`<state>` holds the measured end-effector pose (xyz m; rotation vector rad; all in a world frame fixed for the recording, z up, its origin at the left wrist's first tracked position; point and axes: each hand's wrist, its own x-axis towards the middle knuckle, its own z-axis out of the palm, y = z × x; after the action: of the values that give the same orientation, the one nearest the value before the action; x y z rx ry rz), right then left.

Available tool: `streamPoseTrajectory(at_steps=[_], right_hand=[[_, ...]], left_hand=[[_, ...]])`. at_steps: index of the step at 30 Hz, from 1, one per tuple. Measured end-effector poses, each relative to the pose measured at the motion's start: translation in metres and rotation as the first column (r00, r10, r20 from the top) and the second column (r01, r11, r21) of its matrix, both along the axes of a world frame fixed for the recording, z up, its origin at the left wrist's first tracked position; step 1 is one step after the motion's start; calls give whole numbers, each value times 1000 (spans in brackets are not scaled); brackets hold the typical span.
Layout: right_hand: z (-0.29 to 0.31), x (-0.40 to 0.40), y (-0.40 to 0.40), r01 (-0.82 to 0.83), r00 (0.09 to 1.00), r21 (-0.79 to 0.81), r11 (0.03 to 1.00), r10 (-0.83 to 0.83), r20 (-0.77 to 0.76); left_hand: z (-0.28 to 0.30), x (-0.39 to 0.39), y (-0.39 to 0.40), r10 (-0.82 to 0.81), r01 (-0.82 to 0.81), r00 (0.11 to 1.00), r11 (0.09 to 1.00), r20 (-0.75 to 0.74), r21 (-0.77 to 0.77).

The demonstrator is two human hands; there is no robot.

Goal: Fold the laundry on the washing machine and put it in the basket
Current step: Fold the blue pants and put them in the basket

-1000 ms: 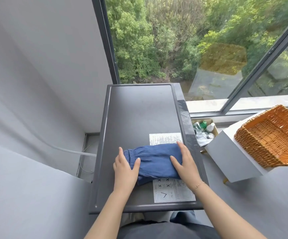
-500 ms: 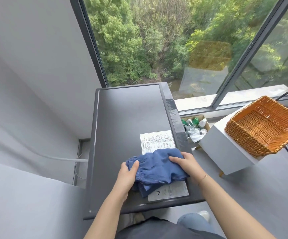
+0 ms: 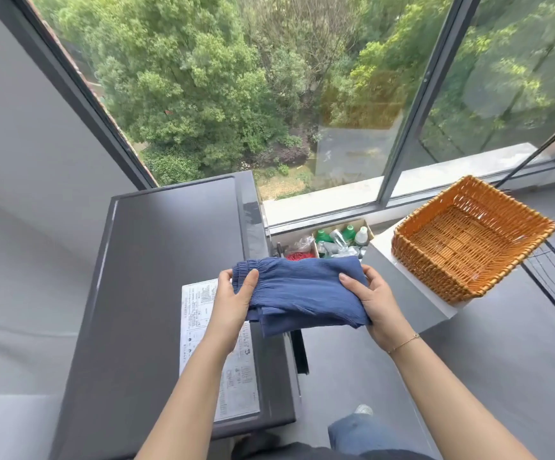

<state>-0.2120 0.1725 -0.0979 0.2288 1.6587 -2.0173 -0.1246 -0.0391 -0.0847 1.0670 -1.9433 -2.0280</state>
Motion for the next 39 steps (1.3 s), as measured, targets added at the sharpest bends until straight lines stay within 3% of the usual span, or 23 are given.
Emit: streamPoseTrajectory(at_steps=[7,13,24,29,32,39], right_hand=[[2,-74,121,247,964,29,969,-243,-109],[-11,-117,200,394,916,60,917,-386,-108],[-40,-225,279,613,790,102,783,-609,-70],[-71,-300,302,692,713,161,704,-701,-3],[-97,-344,309,740,644,230,632,-765,32],[-175,-429,356,670,620,544,506,-784,-34]], left_hand=[[1,-108,110,-196,194,980,979,23,56],[-7,-187,186,-314,314,949,946,-9,76],[-38,-361,270,-570,567,821,820,31,84],[-67,-460,301,-681,681,723,731,116,47],[-91,-518,321,-756,783,616,618,223,-69],[-180,-607,393,-791,852,516,434,330,-292]])
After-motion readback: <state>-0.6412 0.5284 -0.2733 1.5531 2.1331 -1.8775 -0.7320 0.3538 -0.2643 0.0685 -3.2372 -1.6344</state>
